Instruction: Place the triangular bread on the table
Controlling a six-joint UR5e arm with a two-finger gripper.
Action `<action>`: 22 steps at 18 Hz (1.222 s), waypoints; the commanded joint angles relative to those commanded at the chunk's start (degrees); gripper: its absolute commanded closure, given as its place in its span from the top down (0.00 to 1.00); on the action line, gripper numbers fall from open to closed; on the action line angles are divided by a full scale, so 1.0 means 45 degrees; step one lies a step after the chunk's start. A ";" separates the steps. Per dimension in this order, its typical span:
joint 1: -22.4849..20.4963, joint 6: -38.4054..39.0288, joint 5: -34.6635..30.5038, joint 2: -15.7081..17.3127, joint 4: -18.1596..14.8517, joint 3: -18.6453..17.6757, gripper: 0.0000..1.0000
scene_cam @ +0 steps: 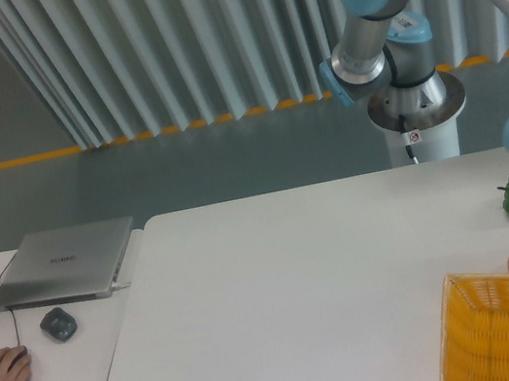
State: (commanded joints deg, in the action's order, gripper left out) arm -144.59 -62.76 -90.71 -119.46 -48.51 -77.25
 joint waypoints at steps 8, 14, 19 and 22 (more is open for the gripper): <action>-0.0251 -0.2882 -0.1458 0.2013 -0.1541 -0.2051 0.00; -0.2633 -0.9116 -0.2812 0.2561 -0.1895 -0.2814 0.00; -0.3241 -1.0291 -0.2772 0.2796 -0.1895 -0.3067 0.00; -0.3143 -1.0115 -0.2772 0.2388 -0.1525 -0.3341 0.21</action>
State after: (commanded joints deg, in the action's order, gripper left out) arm -158.73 -108.28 -103.18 -108.71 -55.38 -92.29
